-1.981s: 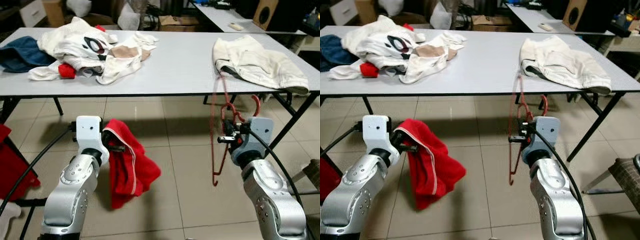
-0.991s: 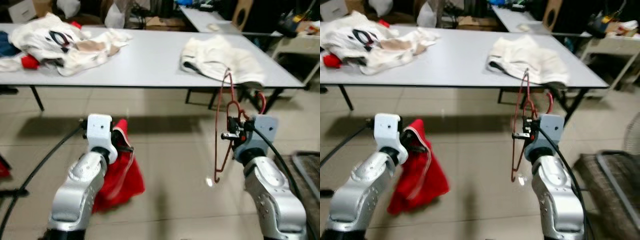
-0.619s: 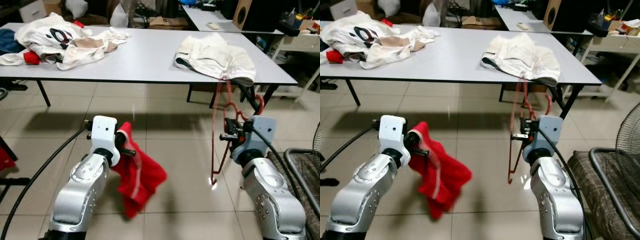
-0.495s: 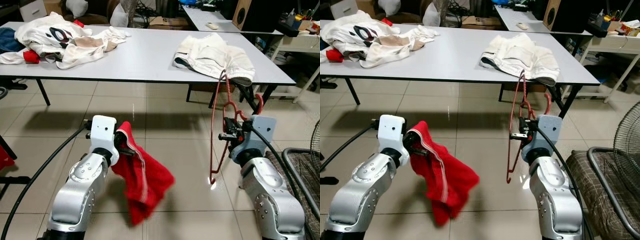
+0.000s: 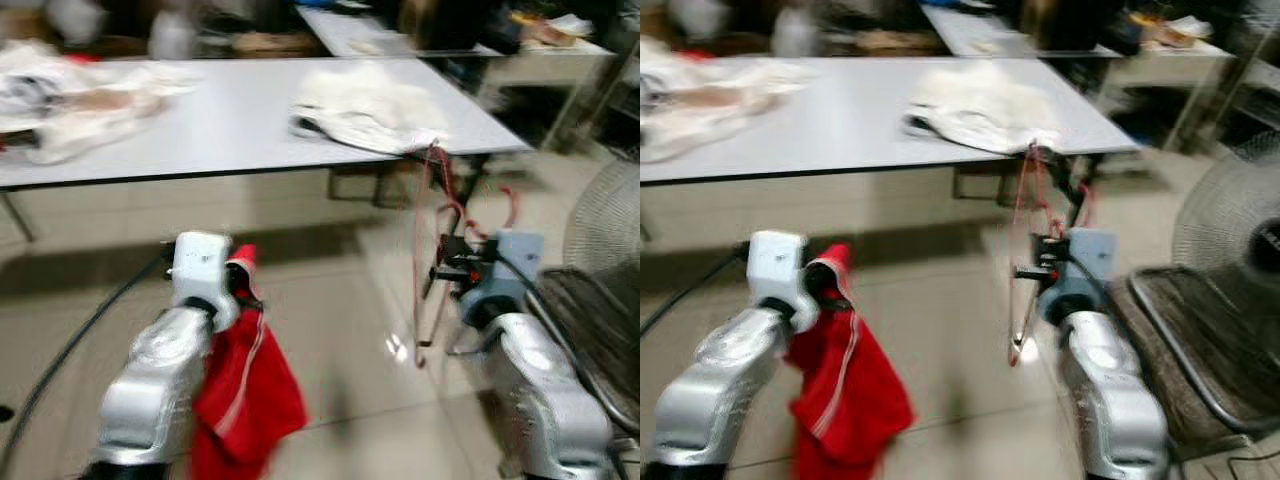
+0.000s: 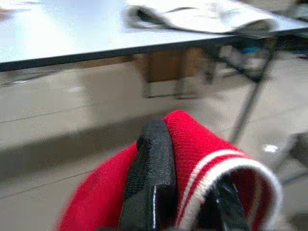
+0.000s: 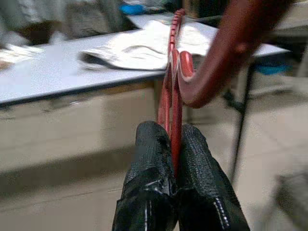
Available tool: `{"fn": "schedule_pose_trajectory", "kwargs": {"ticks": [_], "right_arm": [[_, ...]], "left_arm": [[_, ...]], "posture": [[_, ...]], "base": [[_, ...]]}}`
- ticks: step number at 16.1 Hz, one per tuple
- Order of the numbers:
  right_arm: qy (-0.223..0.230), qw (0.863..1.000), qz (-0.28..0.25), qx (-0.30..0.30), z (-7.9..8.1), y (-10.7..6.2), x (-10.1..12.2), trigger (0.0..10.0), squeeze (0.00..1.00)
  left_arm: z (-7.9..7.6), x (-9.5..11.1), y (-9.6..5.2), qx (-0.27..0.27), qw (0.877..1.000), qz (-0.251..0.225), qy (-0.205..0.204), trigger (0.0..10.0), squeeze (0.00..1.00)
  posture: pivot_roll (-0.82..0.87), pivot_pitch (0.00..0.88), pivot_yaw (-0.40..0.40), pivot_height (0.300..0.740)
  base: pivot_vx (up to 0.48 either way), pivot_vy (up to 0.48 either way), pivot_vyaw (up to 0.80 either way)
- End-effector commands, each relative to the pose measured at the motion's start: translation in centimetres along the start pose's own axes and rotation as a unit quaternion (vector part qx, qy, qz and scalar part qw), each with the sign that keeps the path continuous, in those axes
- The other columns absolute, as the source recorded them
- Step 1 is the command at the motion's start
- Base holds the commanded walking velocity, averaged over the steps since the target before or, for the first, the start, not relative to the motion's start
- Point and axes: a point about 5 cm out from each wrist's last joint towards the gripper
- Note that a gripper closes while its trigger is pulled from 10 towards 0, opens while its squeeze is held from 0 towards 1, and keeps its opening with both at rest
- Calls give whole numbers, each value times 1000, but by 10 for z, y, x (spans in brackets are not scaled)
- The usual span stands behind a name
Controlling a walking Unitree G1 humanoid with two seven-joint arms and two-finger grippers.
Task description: Hang hanger
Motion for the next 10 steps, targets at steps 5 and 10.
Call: {"fn": "schedule_pose_trajectory", "kwargs": {"ticks": [5, 10], "right_arm": [[7, 1000, -19, 11, 5, 1, 7, 0, 0], [4, 1000, -16, 4, 4, 3, 7, 10000, 0]], "left_arm": [[3, 11, -2, 2, 1000, -19, 9, 10000, 0], [5, 12, 0, 3, 1000, -21, 12, 10000, 0]], "posture": [[-59, 0, -36, 740], [-60, 0, -33, 740]], "base": [[286, 0, 0], [278, 0, 0]]}}
Point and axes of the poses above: a point about 5 cm out from each wrist's last joint towards the gripper, its own y axis pointing out of the wrist towards the gripper, its own x axis along the axis of the wrist's last joint, z = x × y, and after that the axes turned 14 degrees about -y, right-handed
